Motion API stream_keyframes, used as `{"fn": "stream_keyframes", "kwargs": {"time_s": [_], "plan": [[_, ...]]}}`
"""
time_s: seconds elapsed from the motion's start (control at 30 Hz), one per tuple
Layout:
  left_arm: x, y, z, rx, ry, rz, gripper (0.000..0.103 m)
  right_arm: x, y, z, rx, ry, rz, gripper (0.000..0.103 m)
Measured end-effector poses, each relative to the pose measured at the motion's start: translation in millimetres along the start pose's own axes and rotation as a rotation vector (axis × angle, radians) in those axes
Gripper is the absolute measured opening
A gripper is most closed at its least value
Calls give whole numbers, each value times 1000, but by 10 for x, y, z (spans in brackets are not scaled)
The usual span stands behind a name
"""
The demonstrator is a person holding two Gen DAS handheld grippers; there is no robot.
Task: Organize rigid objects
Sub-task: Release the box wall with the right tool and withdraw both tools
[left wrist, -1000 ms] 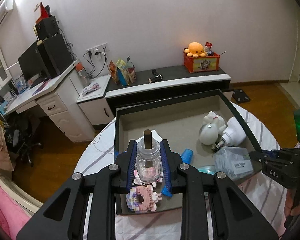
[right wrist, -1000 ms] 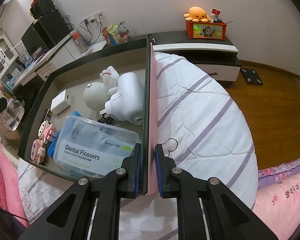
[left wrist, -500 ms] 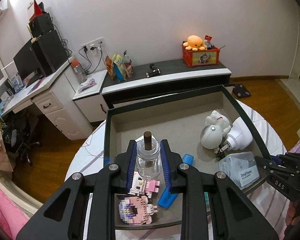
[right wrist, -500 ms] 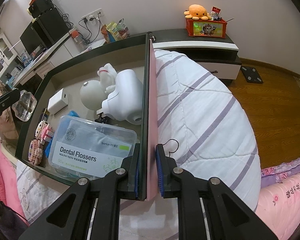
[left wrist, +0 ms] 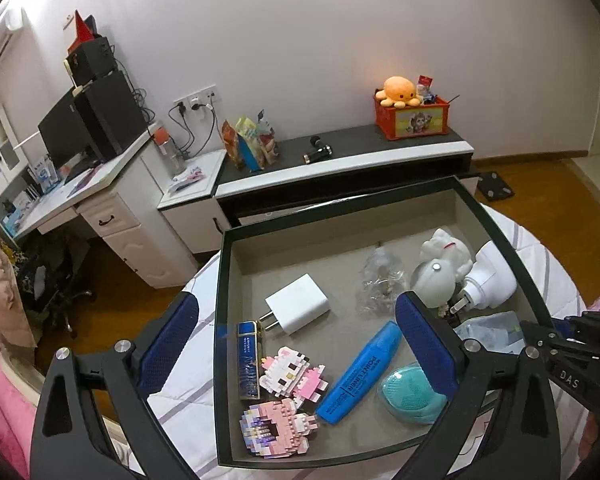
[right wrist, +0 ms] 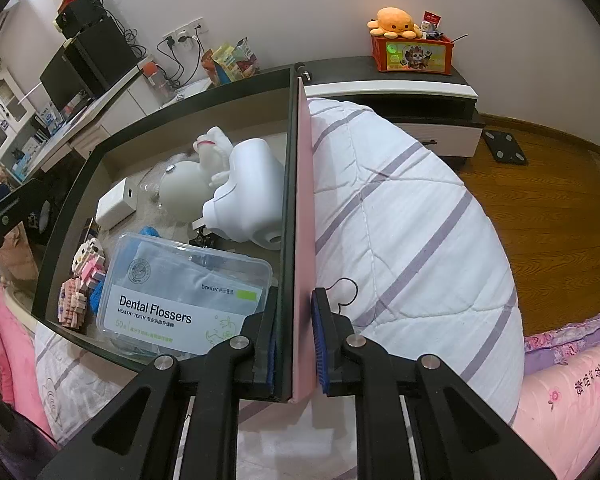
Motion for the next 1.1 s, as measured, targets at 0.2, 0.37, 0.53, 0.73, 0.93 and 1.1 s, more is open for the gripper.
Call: {"fn": "stream_keyframes", "kwargs": {"time_s": [0.2, 0.37, 0.53, 0.73, 0.93, 1.1], "plan": [[-14, 9, -9, 3, 4, 4, 101, -3, 3, 1, 1, 1, 1, 14], [-19, 6, -8, 3, 7, -2, 101, 2, -3, -2, 1, 1, 1, 14], [-30, -19, 18, -7, 13, -11, 101, -5, -5, -1, 0, 1, 1, 14], [7, -21, 39, -10, 16, -8, 101, -16, 5, 8, 9, 1, 15, 15], [109, 35, 55, 8, -2, -3, 101, 24, -37, -30, -28, 15, 124, 83], [160, 64, 61, 14, -6, -4, 101, 205, -61, -40, -37, -25, 79, 83]]}}
Point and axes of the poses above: each gripper's, at about its wrist camera, not at the fingertips, and x roughly against the way its jaws point, y to its left, z to its underside, the point moved 1 cm from there along -x, roughly the way its jaws point, and after that the axes turned 1 degree about -y, right-handed, at the moved point
